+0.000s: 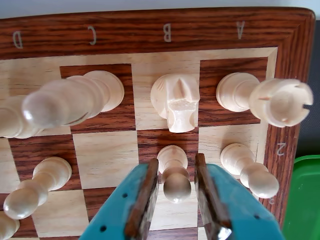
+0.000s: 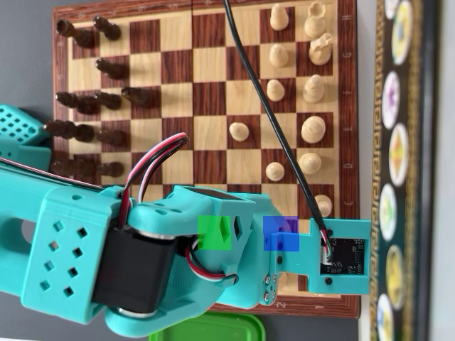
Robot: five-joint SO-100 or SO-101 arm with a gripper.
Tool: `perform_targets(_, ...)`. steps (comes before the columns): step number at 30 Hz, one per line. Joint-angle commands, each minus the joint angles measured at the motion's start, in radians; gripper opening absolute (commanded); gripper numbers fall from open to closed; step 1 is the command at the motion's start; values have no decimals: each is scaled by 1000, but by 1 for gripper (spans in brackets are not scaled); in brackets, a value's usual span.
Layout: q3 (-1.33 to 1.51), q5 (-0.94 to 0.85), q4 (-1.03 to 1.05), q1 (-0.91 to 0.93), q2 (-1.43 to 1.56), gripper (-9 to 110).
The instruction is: Play chess
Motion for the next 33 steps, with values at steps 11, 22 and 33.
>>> perform_targets(11, -52, -3, 46, 5, 14, 12)
perform_targets(22, -52, -3, 40, 8, 14, 12)
perform_targets(33, -52, -2, 40, 11, 14, 12)
